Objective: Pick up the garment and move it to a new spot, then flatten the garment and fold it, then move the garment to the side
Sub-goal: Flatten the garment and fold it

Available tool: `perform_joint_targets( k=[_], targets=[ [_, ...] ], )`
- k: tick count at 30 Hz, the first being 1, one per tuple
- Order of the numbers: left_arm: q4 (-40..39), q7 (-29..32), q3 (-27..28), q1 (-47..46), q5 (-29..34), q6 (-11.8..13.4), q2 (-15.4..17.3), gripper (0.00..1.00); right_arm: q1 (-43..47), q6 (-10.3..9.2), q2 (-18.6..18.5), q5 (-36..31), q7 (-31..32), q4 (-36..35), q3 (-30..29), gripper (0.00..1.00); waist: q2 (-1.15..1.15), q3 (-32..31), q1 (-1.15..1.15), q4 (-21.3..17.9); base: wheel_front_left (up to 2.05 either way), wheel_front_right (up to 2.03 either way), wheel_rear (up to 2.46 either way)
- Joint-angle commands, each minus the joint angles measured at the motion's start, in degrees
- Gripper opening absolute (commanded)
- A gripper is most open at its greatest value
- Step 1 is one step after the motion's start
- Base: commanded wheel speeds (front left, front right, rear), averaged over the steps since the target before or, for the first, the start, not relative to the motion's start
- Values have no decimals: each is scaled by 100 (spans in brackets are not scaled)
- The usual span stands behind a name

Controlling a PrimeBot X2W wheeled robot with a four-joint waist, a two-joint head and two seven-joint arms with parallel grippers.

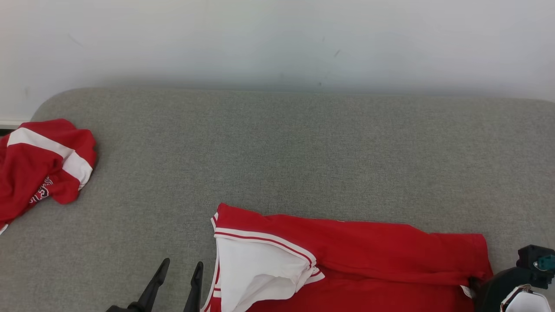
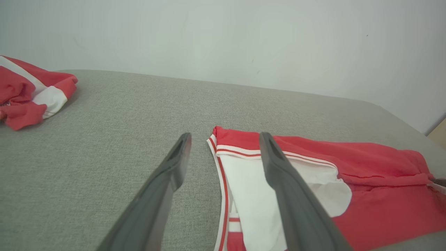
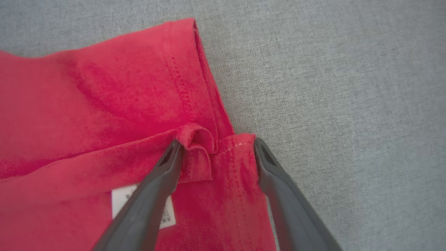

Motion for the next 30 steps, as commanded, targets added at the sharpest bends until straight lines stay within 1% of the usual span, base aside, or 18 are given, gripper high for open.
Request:
perform_joint_targets(
  k=[1,5,6,7,8,9,10,14,17,21,23,25,28,30],
  targets=[
    [-35,-18,21,-32,48,33,26,100,0,7,53,82,114,146,101,100,-1,21,0,18,0,0,0],
    [-61,-17,57,-54,123,106,80,100,-56,14,29,259,169,323,255,100,-1,33,0,16,0,0,0],
    [-66,-17,77,-61,160,142,100,100,-61,14,14,271,159,355,278,82,-1,31,0,14,0,0,0],
    [-67,-17,102,-67,185,167,122,100,-65,14,-1,298,170,399,310,44,-1,27,0,11,0,0,0],
    [-66,-17,128,-67,203,193,144,100,-74,13,-6,333,165,441,338,20,-1,22,0,9,0,0,0],
    [-68,-17,180,-67,228,231,173,100,-80,13,-18,354,152,477,363,5,-1,14,0,7,0,0,0],
    [-68,-18,227,-53,219,251,195,100,-88,13,-37,374,146,512,395,0,-1,7,0,4,0,0,0],
    [-90,-18,457,52,176,335,381,100,-129,12,-139,463,63,621,484,0,-1,-24,0,-3,0,0,0],
    [-163,-18,743,187,103,381,515,100,-213,5,-220,509,-45,652,482,0,-1,-63,0,0,0,0,0],
    [-363,-18,1119,450,-62,266,610,100,-277,4,-339,527,-173,652,321,0,-1,-144,0,-18,0,0,0],
    [-449,-18,1230,516,-112,242,571,100,-292,-2,-363,510,-210,644,257,0,-1,-165,0,-28,0,0,0],
    [-597,-17,1515,661,-198,147,473,100,-336,-2,-424,436,-290,631,99,0,-1,-208,0,-58,0,0,0],
    [-780,-17,1869,870,-151,-54,309,100,-407,-2,-487,292,-401,612,-162,0,-1,-268,0,-113,0,0,0],
    [-809,-18,2011,1001,-88,-192,214,100,-430,-2,-573,167,-447,622,-366,0,-1,-313,0,-148,0,0,0]
  ],
)
